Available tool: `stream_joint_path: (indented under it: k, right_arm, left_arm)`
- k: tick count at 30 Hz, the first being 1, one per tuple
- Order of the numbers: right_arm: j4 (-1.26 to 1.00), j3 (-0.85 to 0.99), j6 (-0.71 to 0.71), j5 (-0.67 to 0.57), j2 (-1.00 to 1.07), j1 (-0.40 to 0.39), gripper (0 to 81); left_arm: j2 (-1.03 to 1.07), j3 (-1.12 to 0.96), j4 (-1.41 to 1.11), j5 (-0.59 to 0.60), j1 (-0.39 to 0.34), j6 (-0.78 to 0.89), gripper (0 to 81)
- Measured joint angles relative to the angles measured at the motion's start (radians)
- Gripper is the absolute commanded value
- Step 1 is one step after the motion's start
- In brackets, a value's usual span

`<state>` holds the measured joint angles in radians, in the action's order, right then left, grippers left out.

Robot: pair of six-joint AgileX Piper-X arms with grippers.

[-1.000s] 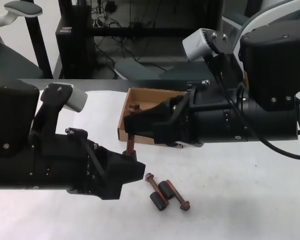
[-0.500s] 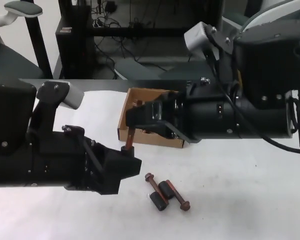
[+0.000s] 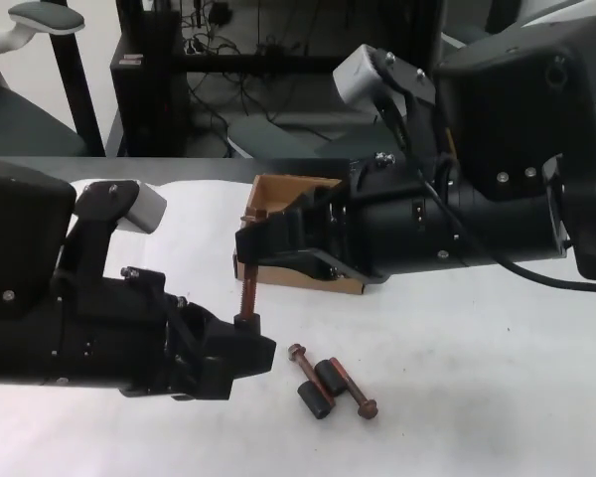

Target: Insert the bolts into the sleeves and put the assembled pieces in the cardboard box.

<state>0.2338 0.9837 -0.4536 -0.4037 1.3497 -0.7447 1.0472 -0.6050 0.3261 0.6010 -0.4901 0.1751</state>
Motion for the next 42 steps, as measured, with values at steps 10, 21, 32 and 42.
stream_joint_path:
  k: [10, 21, 32, 42]
  right_arm:
    - [-0.006, 0.011, 0.026, -0.036, 0.000, -0.003, 0.6]
    - [0.003, 0.011, 0.033, -0.043, 0.000, 0.017, 0.6]
    - [-0.001, 0.038, 0.057, -0.024, 0.000, 0.125, 0.6]
    - [-0.001, 0.042, 0.063, -0.037, 0.000, 0.128, 0.6]
  left_arm:
    - [0.003, 0.000, -0.037, 0.000, 0.000, -0.019, 1.7]
    - [0.007, 0.000, -0.083, -0.007, 0.000, -0.103, 1.7]
    - [0.007, 0.000, 0.036, -0.019, 0.001, -0.184, 1.7]
    - [0.007, 0.000, 0.036, -0.019, 0.001, -0.158, 1.7]
